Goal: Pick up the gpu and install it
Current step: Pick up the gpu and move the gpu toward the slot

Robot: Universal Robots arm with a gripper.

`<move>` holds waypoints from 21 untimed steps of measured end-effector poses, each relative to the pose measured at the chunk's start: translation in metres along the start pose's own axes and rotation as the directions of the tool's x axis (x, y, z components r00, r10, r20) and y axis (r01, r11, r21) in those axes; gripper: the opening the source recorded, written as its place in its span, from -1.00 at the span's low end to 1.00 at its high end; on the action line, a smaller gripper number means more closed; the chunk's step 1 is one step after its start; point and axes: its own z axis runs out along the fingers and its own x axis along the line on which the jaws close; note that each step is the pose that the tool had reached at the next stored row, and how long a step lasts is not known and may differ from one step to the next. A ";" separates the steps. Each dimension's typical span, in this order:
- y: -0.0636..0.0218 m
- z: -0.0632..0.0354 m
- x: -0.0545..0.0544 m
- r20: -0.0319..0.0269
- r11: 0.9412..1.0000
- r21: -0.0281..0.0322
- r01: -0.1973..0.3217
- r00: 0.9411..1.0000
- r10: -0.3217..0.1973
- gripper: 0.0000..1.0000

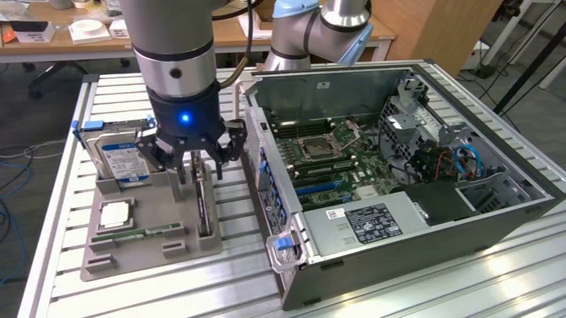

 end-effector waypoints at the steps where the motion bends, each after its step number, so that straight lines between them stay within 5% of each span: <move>1: 0.0000 0.0003 0.000 0.000 1.000 0.000 0.000 1.000 0.000 0.18; 21: -0.0003 0.0071 0.000 0.001 1.000 0.000 0.000 1.000 0.000 0.18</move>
